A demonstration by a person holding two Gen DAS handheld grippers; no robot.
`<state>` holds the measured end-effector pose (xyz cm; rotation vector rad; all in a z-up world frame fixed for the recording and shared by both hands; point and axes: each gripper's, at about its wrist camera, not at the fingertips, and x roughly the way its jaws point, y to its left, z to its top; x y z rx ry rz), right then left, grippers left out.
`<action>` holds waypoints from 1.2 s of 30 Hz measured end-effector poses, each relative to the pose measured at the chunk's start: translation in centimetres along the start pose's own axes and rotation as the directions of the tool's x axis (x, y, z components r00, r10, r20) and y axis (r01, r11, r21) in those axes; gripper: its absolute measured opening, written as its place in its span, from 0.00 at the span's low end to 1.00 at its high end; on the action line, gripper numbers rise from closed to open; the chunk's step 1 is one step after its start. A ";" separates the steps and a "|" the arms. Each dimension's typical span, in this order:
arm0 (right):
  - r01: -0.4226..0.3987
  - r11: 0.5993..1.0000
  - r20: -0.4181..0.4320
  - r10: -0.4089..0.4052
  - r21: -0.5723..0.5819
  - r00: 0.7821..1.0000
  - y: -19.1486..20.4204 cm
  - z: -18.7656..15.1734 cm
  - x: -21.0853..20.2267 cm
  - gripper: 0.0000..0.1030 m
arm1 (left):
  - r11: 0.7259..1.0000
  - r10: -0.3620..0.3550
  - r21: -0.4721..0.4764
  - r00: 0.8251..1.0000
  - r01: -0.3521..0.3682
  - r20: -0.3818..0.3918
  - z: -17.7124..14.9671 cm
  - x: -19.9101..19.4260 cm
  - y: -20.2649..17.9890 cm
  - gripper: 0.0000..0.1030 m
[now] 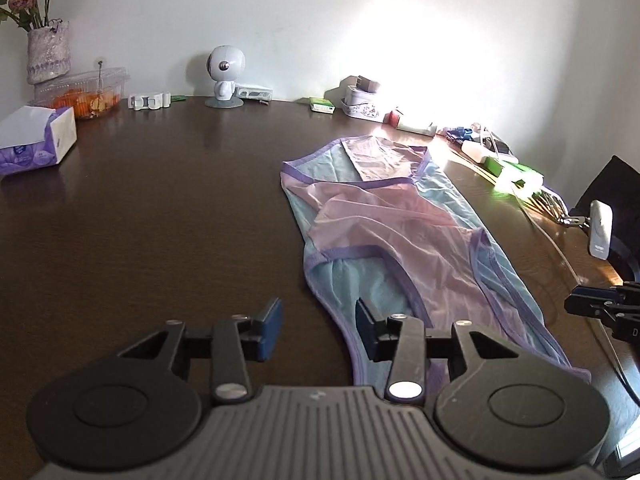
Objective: Fold clothes
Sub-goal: 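Smooth the garment flat by pressing both open grippers along it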
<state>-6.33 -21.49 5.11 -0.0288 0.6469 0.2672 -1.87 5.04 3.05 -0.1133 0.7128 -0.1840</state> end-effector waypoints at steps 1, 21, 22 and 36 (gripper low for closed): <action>-0.007 1.000 0.001 0.007 -0.006 1.000 0.1 0.6 0.8 0.22 | 1.000 0.010 -0.008 1.000 -0.010 -0.006 0.5 1.2 0.0 0.45; -0.055 0.998 -0.038 0.056 0.020 0.998 0.6 2.8 9.1 0.06 | 0.994 0.077 0.077 0.997 -0.076 -0.011 0.9 6.5 -1.5 0.04; -0.057 0.998 -0.024 0.057 0.024 0.998 0.6 2.7 8.9 0.04 | 0.994 0.081 0.071 0.997 -0.081 -0.008 0.9 6.4 -1.5 0.04; 0.159 0.985 0.003 -0.160 0.070 0.987 -3.2 2.5 6.9 0.00 | 0.993 0.111 0.048 0.994 -0.111 0.000 0.8 6.0 0.1 0.03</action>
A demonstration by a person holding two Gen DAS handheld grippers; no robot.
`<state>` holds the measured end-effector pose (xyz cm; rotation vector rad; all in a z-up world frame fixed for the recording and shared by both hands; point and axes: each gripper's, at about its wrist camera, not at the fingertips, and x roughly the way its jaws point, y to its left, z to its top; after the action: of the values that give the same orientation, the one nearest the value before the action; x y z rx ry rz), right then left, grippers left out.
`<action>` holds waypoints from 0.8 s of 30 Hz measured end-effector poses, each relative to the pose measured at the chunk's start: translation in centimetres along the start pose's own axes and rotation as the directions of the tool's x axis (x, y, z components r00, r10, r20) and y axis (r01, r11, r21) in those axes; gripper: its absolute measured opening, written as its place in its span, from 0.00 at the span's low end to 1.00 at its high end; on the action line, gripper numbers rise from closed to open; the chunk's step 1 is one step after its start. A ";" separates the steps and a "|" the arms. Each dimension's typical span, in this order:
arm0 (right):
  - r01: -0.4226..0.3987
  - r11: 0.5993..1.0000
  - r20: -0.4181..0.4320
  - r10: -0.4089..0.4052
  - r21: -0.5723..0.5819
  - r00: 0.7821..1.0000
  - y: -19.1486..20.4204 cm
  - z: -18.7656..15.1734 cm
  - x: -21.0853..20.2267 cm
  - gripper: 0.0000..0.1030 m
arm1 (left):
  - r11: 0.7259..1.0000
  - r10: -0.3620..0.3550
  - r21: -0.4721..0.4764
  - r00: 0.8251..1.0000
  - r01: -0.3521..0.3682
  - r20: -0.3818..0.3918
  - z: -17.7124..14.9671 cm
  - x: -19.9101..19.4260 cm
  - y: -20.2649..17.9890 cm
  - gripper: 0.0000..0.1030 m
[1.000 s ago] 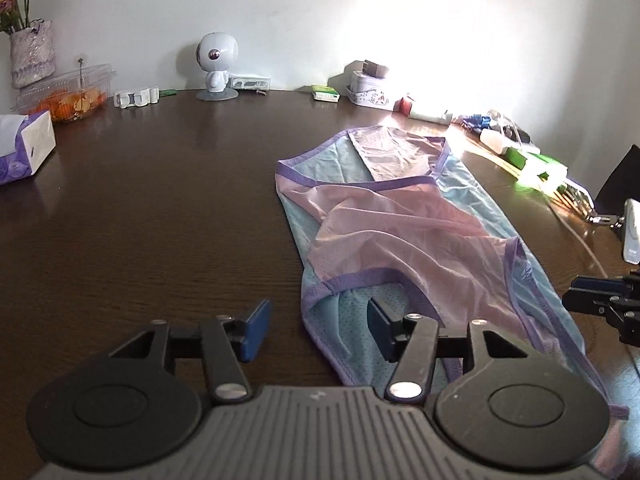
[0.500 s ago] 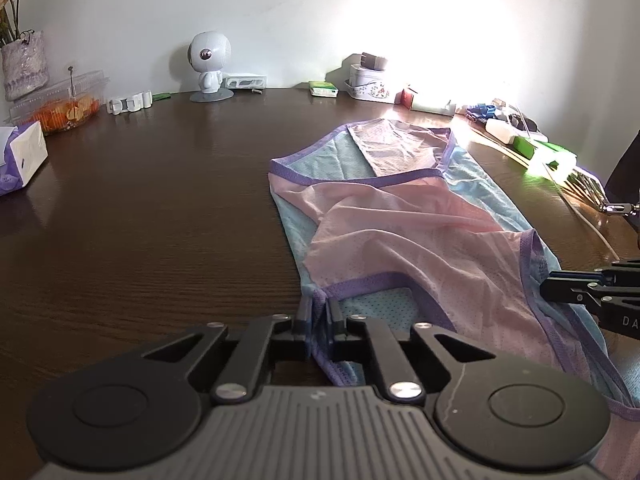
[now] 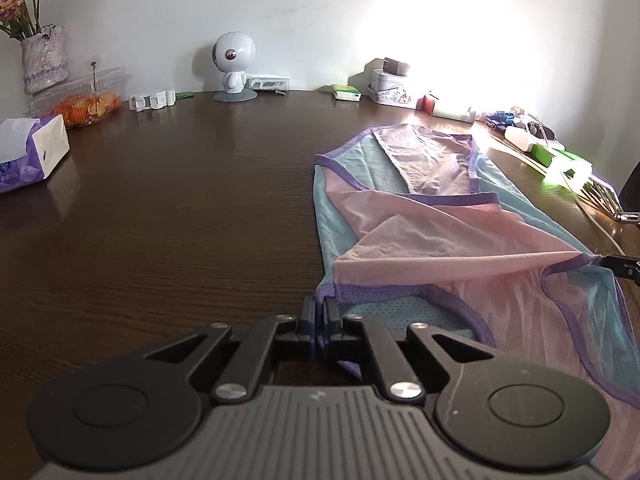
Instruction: Fold clothes
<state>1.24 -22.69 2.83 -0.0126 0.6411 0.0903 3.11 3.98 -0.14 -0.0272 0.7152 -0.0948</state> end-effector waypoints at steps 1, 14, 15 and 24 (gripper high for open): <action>0.001 1.000 -0.019 -0.001 -0.003 1.000 0.0 -0.1 0.3 0.01 | 1.000 0.000 0.002 1.000 0.000 0.001 0.0 0.0 0.0 0.04; -0.072 0.997 -0.088 0.072 -0.001 0.994 1.2 -2.4 -2.1 0.03 | 0.996 -0.043 0.079 0.998 0.046 -0.035 -2.7 -3.3 -1.5 0.11; -0.055 0.998 -0.084 0.054 -0.008 0.995 1.3 -2.5 -2.2 0.01 | 0.995 -0.038 0.086 0.999 0.040 -0.034 -2.8 -3.4 -1.5 0.06; -0.033 0.999 -0.042 0.033 0.014 0.999 0.3 -2.6 -4.4 0.07 | 1.000 -0.022 -0.006 0.999 0.022 -0.042 -2.6 -4.9 0.6 0.06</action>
<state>-3.82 -22.86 3.36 0.0087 0.6846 0.1179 -2.24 5.10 1.10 -0.0381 0.7574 -0.1146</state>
